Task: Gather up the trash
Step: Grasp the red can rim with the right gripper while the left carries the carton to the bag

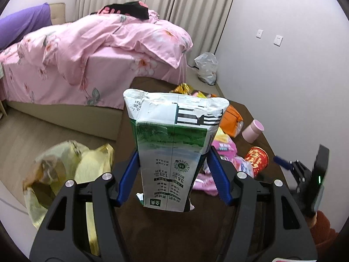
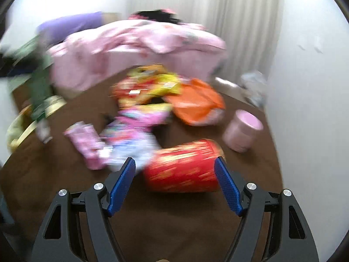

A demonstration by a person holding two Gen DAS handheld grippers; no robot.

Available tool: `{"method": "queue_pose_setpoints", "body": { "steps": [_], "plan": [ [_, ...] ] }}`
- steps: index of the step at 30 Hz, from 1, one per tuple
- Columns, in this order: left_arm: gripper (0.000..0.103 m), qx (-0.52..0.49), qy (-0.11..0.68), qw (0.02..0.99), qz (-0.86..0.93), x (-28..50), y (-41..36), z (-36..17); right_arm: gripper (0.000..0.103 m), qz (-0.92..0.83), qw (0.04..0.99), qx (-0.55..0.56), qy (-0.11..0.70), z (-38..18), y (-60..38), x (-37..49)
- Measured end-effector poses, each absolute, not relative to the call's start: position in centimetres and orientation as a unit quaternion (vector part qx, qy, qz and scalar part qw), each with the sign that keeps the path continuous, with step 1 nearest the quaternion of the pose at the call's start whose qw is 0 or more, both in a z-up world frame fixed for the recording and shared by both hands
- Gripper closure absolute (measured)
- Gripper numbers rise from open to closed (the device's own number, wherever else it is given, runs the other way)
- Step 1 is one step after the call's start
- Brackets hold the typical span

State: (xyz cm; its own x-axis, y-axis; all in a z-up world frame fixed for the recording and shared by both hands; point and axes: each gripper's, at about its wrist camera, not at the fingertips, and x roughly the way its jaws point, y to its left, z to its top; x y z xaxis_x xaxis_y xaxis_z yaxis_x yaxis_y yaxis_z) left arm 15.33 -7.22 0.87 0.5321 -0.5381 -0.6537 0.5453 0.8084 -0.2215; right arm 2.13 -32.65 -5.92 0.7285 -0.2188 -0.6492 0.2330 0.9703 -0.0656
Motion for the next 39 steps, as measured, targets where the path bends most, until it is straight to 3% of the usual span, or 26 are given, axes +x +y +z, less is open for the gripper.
{"method": "queue_pose_setpoints", "body": {
  "steps": [5, 6, 7, 8, 15, 16, 17, 19, 26, 39],
  "plan": [
    [0.044, 0.01, 0.378, 0.87, -0.317, 14.8, -7.7, -0.3, 0.032, -0.13, 0.919, 0.131, 0.349, -7.5, -38.7, 0.9],
    [0.044, 0.01, 0.381, 0.868, -0.318, 14.9, -7.8, -0.4, 0.034, -0.12, 0.917, 0.149, 0.351, -7.7, -39.3, 0.7],
    [0.044, 0.011, 0.384, 0.867, -0.317, 14.8, -7.9, -0.6, 0.043, -0.099, 0.915, 0.166, 0.354, -7.9, -39.9, 0.5],
    [0.044, 0.011, 0.385, 0.867, -0.317, 14.9, -8.0, -0.7, 0.05, -0.084, 0.914, 0.171, 0.357, -7.9, -40.1, 0.5],
    [0.044, 0.016, 0.383, 0.869, -0.314, 14.4, -8.4, -1.0, 0.051, -0.032, 0.922, 0.128, 0.364, -7.1, -40.3, 2.8],
    [0.044, 0.013, 0.384, 0.869, -0.311, 14.4, -8.3, -1.1, 0.055, -0.009, 0.917, 0.147, 0.372, -7.2, -40.8, 3.4],
    [0.044, 0.011, 0.385, 0.87, -0.309, 14.4, -8.2, -1.0, 0.071, 0.009, 0.913, 0.161, 0.375, -7.2, -40.9, 3.6],
    [0.044, 0.01, 0.384, 0.872, -0.303, 14.3, -8.0, -0.8, 0.081, 0.056, 0.905, 0.184, 0.379, -7.0, -40.6, 3.7],
    [0.044, 0.006, 0.37, 0.882, -0.291, 13.6, -7.2, 0.1, 0.096, 0.058, 0.922, 0.137, 0.357, -3.9, -37.0, 1.5],
    [0.044, -0.012, 0.303, 0.927, -0.218, 12.9, -0.3, 4.1, 0.097, 0.062, 0.954, 0.042, 0.291, 4.6, -31.8, 1.8]
  ]
}}
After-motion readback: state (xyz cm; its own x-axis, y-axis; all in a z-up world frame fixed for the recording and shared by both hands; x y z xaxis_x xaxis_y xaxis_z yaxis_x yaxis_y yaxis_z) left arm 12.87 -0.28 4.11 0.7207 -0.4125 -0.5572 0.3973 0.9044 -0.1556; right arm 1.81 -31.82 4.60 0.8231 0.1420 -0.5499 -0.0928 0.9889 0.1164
